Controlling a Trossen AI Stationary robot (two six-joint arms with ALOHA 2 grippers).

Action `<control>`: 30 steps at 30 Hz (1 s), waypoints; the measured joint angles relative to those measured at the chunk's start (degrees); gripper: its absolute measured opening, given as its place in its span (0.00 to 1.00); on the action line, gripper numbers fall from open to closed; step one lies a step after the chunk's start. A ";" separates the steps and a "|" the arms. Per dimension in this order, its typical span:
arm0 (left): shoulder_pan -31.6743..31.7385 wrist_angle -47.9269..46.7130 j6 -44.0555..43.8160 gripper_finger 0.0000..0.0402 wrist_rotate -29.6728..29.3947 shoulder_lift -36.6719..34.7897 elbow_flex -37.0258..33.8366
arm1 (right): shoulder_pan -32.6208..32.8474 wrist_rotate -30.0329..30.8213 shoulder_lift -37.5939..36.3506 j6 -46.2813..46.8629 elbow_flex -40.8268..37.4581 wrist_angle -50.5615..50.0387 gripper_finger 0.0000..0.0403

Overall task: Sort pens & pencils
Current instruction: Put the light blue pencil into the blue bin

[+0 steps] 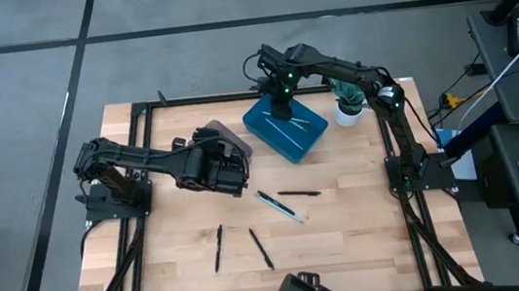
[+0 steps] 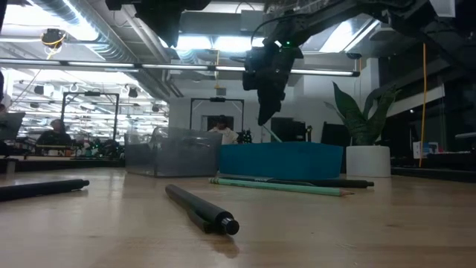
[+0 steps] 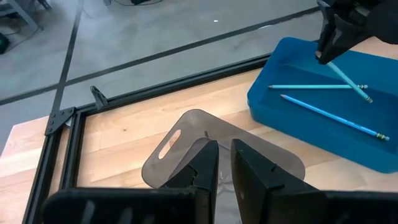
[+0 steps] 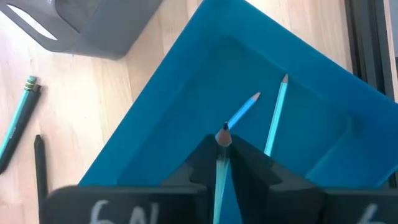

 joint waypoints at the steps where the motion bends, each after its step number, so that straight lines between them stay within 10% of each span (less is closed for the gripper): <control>1: 0.00 0.00 0.00 0.10 0.00 0.00 0.00 | 0.00 0.06 0.00 0.00 0.02 -0.02 0.12; 17: 0.00 -0.01 1.35 0.10 -0.02 0.00 0.00 | 0.00 -0.10 0.00 0.38 0.00 0.12 0.21; 30: 1.77 -0.60 8.42 0.10 7.50 -0.95 -4.12 | 2.69 -32.66 -1.51 0.78 1.68 -14.97 0.21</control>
